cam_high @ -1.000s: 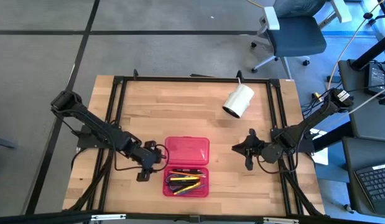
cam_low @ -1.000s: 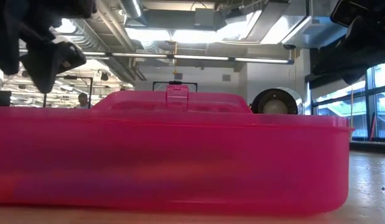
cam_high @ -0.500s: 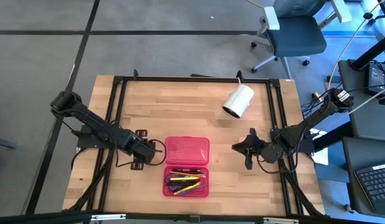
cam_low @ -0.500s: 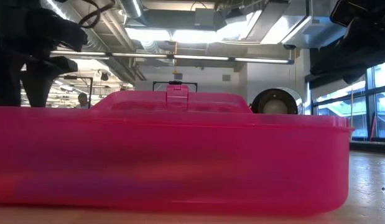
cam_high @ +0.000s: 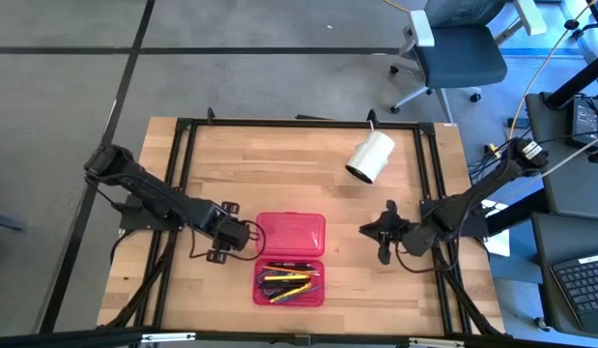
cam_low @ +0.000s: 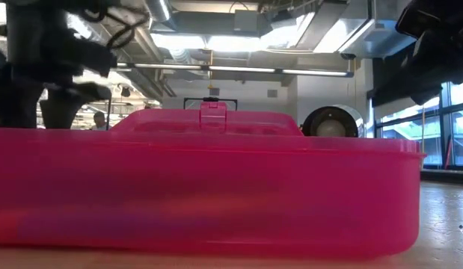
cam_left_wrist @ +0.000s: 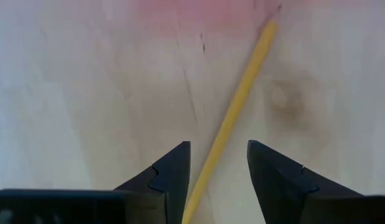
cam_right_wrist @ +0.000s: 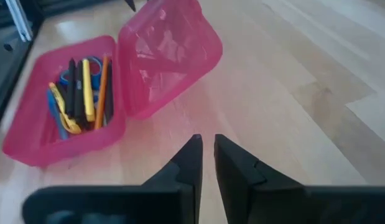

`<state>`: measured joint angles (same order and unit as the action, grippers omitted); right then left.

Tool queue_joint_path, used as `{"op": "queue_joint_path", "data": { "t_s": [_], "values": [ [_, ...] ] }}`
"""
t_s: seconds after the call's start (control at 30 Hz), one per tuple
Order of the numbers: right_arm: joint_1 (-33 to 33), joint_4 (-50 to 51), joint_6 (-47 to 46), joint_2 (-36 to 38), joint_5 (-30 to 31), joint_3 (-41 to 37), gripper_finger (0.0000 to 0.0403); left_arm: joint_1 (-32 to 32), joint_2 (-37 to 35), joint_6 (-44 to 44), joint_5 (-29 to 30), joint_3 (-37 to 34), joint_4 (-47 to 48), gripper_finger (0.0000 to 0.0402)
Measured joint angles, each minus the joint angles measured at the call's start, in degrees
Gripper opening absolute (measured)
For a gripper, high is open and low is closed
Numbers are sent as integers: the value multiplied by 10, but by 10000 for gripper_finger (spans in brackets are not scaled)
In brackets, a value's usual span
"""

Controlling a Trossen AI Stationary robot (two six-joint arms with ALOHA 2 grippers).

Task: Pick & place school supplies into a supply box
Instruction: Put the yellow pencil into the red supply box

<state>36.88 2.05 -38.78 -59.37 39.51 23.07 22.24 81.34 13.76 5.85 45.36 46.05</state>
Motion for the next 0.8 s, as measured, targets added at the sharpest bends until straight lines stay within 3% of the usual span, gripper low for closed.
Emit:
{"op": "queue_joint_path", "data": {
  "t_s": [0.47, 0.8],
  "values": [
    [0, -1, -47, -55, -6, 0, 48, -1, 118, -71, -34, 4, -27, 137],
    [0, -1, -31, -55, -6, 0, 48, 2, 122, -6, -47, 3, -31, 54]
  ]
}}
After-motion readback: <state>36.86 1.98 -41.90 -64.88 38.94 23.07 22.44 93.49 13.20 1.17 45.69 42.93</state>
